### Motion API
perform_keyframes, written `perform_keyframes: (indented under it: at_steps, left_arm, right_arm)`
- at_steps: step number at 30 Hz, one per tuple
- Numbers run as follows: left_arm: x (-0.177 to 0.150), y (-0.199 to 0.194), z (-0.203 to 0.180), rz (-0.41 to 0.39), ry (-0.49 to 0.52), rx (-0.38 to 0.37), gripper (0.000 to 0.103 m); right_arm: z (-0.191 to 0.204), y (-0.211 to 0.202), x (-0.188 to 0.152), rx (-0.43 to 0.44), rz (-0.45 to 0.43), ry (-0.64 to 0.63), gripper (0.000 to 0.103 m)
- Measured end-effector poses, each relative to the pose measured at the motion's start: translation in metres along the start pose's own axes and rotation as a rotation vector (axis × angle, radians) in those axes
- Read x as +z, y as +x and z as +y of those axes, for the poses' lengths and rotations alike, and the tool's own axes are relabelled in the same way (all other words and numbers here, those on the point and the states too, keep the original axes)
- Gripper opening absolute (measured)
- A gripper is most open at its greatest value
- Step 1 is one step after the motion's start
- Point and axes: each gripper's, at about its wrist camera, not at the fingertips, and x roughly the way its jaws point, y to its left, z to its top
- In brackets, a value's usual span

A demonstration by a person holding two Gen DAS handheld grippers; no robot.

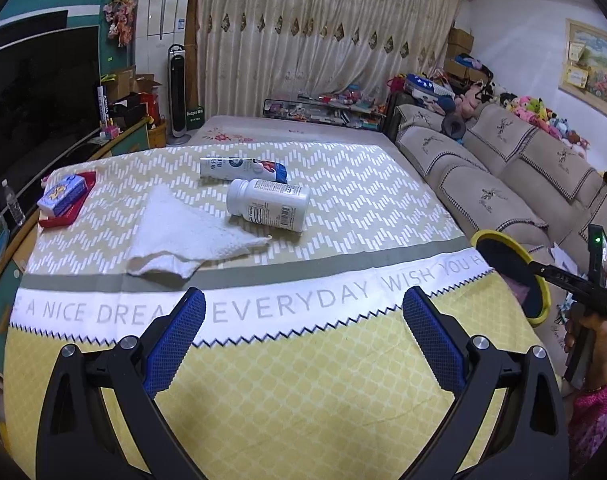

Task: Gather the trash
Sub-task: 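Carry the pink carton over the bin and open the right gripper, then grasp the white pill bottle with the left gripper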

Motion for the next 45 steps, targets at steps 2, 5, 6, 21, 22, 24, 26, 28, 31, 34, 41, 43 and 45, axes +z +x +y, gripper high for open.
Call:
perform_keyframes:
  at_steps: [2,5,6,21,22,24,26,28,31,34,41,43,45]
  left_arm:
    - [0.004,0.005,0.002,0.006,0.010,0.003,0.097]
    - [0.010,0.017,0.007,0.032,0.010,0.001,0.097]
    - [0.014,0.024,0.010,0.047,0.011,-0.002,0.097]
    - [0.074,0.109,0.020,0.147,0.144,-0.027,0.098]
    - [0.077,0.113,0.021,0.153,0.146,-0.029,0.098]
    - [0.082,0.122,0.021,0.163,0.154,-0.034,0.098]
    - [0.084,0.131,0.022,0.170,0.171,-0.019,0.098]
    - [0.085,0.138,0.022,0.180,0.184,-0.014,0.098]
    - [0.087,0.149,0.021,0.192,0.204,-0.011,0.098]
    - [0.087,0.159,0.020,0.204,0.221,-0.011,0.098]
    - [0.085,0.172,0.020,0.223,0.219,-0.014,0.083]
    - [0.085,0.171,0.022,0.220,0.209,-0.024,0.083]
    - [0.084,0.171,0.022,0.218,0.203,-0.030,0.083]
  right_arm:
    - [0.002,0.001,-0.002,0.020,0.002,0.009,0.072]
    - [0.009,-0.001,-0.005,0.041,0.001,0.001,0.073]
    - [0.012,-0.002,-0.005,0.046,-0.002,-0.004,0.074]
    - [0.050,-0.017,0.001,0.110,-0.030,-0.052,0.075]
    - [0.051,-0.018,0.001,0.112,-0.030,-0.055,0.075]
    - [0.053,-0.017,0.001,0.111,-0.030,-0.059,0.075]
    - [0.053,-0.015,0.001,0.111,-0.025,-0.060,0.075]
    - [0.054,-0.013,0.001,0.111,-0.020,-0.058,0.075]
    - [0.056,-0.010,0.000,0.112,-0.012,-0.060,0.076]
    - [0.058,-0.007,-0.001,0.112,-0.003,-0.064,0.076]
    - [0.061,-0.004,-0.001,0.111,0.002,-0.070,0.076]
    - [0.061,-0.004,-0.001,0.111,0.002,-0.069,0.076]
    - [0.061,-0.005,-0.001,0.112,0.002,-0.070,0.076]
